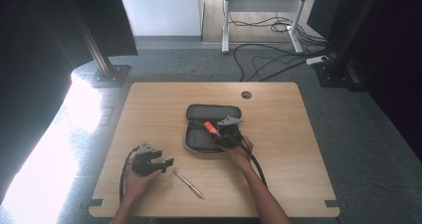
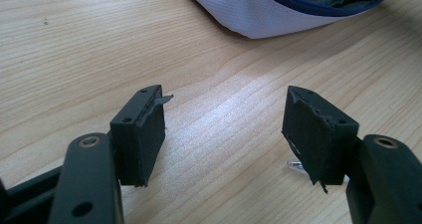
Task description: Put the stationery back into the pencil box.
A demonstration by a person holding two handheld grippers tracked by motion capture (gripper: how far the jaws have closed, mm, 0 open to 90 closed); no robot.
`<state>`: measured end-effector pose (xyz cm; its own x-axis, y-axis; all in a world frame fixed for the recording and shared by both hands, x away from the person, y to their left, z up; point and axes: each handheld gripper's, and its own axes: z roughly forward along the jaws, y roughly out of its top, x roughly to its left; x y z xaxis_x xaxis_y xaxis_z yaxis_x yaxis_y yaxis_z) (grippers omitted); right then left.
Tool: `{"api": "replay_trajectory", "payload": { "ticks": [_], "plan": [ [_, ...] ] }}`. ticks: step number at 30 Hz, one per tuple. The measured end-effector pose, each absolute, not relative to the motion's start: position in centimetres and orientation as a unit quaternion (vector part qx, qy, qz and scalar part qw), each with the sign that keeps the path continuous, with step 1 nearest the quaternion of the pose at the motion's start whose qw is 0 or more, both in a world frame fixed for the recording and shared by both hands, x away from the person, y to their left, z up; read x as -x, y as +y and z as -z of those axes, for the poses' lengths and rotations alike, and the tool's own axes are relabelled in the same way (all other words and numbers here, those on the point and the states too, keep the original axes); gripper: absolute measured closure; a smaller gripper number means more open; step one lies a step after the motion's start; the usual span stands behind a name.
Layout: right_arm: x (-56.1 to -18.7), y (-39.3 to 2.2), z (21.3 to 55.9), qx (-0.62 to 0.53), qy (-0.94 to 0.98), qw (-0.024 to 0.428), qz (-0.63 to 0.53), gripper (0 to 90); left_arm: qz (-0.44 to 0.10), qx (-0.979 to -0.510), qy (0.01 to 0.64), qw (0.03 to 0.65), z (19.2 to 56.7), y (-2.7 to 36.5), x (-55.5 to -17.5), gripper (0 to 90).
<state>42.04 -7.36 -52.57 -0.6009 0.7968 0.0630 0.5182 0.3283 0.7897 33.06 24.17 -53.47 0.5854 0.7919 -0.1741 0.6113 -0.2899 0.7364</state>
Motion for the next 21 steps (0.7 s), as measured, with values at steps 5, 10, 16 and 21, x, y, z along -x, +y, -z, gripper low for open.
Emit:
{"api": "replay_trajectory", "payload": {
  "ticks": [5,10,16,21],
  "plan": [
    [-42.04,-7.22,52.68,-0.411,0.801,0.172,-0.399,65.6,-0.113,-0.795,0.441,0.400,53.47,24.16,-33.06,33.7],
    [-42.05,-7.21,52.76,-0.411,0.806,0.171,-0.391,64.6,-0.113,-0.796,0.441,0.400,53.49,24.14,-33.07,33.7],
    [-41.92,-7.35,52.44,-0.414,0.800,0.176,-0.396,56.8,-0.113,-0.796,0.441,0.400,53.48,24.12,-33.06,33.7],
    [-41.59,-7.54,51.98,-0.413,0.796,0.179,-0.405,53.9,-0.114,-0.796,0.440,0.400,53.47,24.11,-33.07,33.7]
  ]
}}
